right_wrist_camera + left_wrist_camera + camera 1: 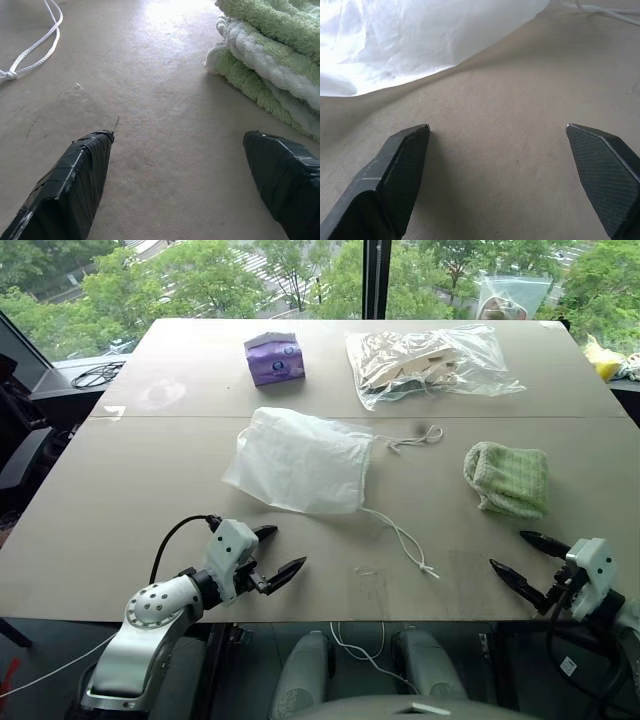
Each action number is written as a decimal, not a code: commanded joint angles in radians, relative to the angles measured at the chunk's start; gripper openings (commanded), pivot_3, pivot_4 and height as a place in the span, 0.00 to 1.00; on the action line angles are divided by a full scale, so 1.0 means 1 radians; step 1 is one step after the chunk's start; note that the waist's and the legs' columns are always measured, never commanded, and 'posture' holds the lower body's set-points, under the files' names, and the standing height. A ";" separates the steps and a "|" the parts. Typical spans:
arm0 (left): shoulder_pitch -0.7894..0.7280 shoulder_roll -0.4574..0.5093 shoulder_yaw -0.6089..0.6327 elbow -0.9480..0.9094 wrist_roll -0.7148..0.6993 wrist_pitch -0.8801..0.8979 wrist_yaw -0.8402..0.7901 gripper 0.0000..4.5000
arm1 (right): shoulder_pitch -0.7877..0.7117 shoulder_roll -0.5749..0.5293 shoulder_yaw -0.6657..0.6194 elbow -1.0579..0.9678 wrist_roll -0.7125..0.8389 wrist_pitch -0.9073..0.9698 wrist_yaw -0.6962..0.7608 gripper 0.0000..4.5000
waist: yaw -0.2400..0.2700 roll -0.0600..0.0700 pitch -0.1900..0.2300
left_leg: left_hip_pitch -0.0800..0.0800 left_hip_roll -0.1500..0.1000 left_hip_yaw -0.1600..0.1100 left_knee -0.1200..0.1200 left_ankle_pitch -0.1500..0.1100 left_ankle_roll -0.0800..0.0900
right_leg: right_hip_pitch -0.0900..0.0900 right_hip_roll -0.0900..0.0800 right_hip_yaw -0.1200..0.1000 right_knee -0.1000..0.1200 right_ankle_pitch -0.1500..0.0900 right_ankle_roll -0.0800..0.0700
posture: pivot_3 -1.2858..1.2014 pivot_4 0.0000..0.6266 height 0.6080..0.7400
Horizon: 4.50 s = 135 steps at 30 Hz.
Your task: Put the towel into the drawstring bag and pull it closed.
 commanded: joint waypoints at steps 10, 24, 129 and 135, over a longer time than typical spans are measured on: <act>-0.020 -0.017 -0.051 0.025 0.013 0.016 -0.004 1.00 | -0.009 -0.013 -0.023 0.002 0.022 -0.046 0.051 1.00 | 0.017 0.000 0.000 | 0.000 0.000 0.000 0.001 0.000 0.000 | 0.001 0.000 0.000 0.000 0.000 0.000 | 0.52 0.24 1.00; -0.053 -0.025 -0.051 -0.084 -0.058 0.109 0.015 1.00 | -0.072 0.013 -0.040 -0.127 0.179 -0.035 0.085 1.00 | 0.018 0.002 -0.001 | 0.000 0.000 0.000 0.002 0.000 0.000 | 0.001 0.000 0.000 0.000 0.000 0.000 | 0.52 0.24 1.00; -0.581 -0.441 -0.260 0.052 0.560 0.238 0.619 0.00 | -0.766 0.246 -0.278 0.302 0.525 1.177 -0.674 0.19 | -0.039 -0.006 0.002 | 0.001 0.003 -0.002 0.010 0.000 0.001 | 0.001 0.012 0.006 0.012 0.007 0.004 | 0.52 0.24 1.00; -0.581 -0.442 -0.251 0.057 0.518 0.222 0.579 0.00 | -0.799 0.302 -0.339 0.277 0.617 1.164 -0.663 0.01 | -0.041 -0.008 0.002 | 0.002 0.004 0.001 0.011 0.000 0.001 | 0.001 0.013 0.011 0.012 0.008 0.005 | 0.52 0.24 1.00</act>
